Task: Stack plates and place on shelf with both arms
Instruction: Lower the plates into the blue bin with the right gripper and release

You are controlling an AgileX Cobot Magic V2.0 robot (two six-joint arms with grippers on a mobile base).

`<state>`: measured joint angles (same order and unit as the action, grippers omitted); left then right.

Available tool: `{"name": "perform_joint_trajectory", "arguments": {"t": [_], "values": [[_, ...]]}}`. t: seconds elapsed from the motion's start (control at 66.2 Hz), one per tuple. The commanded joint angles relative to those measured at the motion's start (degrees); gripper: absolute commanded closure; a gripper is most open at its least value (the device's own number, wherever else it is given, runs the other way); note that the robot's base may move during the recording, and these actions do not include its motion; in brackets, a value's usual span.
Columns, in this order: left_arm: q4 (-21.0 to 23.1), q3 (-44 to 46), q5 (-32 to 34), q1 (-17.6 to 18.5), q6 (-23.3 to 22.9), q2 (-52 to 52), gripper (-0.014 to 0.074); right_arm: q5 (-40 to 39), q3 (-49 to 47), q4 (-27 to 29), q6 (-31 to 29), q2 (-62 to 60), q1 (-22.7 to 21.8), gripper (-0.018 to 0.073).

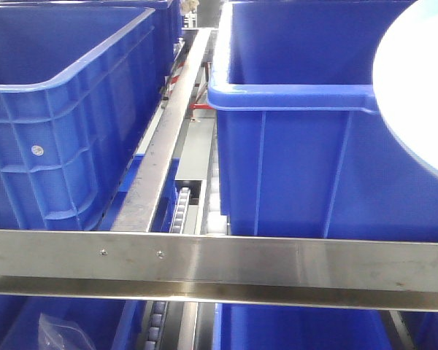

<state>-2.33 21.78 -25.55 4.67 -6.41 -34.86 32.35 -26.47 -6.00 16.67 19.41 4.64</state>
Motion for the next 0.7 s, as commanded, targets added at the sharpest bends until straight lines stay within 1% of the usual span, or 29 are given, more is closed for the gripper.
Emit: {"name": "perform_joint_trajectory", "arguments": {"t": [0.0, 0.136, 0.257, 0.62, 0.68], "values": [[0.3, 1.8, 4.3, 0.3, 0.1, -0.2, 0.0513, -6.8, -1.8, -0.4, -0.1, 0.6, -0.3, 0.0503], [0.3, 1.8, 4.3, 0.3, 0.1, -0.2, 0.0513, -11.7, -2.7, -0.4, -0.1, 3.5, -0.3, 0.0503], [0.3, 1.8, 4.3, 0.3, 0.1, -0.2, 0.0513, -16.3, -6.6, -0.4, -0.1, 10.9, -0.3, 0.0503], [0.3, 1.8, 4.3, 0.3, 0.1, -0.2, 0.0513, -24.5, -27.1, -0.4, -0.1, 38.1, -0.3, 0.0503], [0.3, 1.8, 4.3, 0.3, 0.1, -0.2, 0.0513, -25.0, -30.4, -0.4, -0.1, 43.1, -0.3, 0.0484]]}}
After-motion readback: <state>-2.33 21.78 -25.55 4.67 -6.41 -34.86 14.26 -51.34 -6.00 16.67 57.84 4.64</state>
